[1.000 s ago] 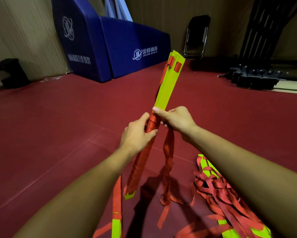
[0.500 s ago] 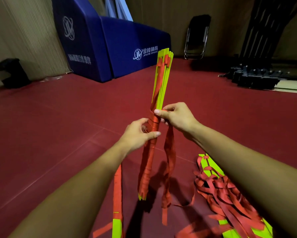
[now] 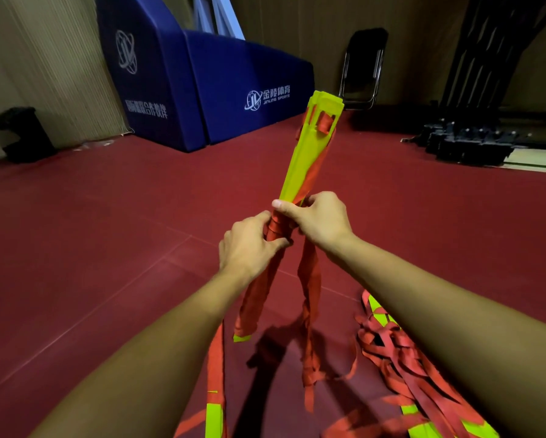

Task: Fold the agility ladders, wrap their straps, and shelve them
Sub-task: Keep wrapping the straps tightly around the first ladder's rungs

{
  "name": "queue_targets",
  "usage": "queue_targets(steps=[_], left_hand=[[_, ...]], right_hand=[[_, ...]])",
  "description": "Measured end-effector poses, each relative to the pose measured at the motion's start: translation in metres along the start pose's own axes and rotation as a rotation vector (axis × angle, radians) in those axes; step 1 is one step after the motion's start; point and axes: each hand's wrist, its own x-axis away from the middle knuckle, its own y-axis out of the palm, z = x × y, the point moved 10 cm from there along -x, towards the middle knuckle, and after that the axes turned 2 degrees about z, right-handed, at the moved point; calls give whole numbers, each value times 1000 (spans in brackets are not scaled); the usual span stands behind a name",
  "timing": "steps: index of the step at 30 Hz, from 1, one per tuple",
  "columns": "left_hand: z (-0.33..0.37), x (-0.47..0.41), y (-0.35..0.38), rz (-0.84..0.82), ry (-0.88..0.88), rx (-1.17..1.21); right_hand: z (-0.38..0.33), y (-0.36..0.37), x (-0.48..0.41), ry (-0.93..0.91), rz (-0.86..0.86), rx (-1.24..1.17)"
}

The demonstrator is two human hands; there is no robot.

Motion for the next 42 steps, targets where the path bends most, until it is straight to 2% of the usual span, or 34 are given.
queue_targets(steps=[2,4,7,10,15,23,27,33,35,38,42], left_hand=[[0,-2,5,-67,42,85],[3,-2,19,-252,21,345],[8,6,36,-486,-116,743],[1,7,38,-541,-160,823],[-4,4,38,-479,-48,719],[-23,-11,24,-181,-15,338],[-18,-8,13,-112,14,133],[-12,-3,10,-94,68,45],[-7,0,10,-74,83,-19],[-1,2,7,-25,82,-76],[-1,3,4,-23,78,-53]], right_hand=[[-5,-3,-1,-27,-5,-37],[-12,-3,0,-73,-59,-95],[-23,1,5,-148,-183,-161],[-23,5,6,-167,-233,-213],[-11,13,1,-119,-255,-248],[-11,18,-2,-76,-219,-219],[-10,18,0,-71,-259,-238],[-4,18,5,-27,-294,-223],[-6,14,7,-40,-252,-98],[-5,3,7,-28,-101,86],[-6,0,5,-10,-64,67]])
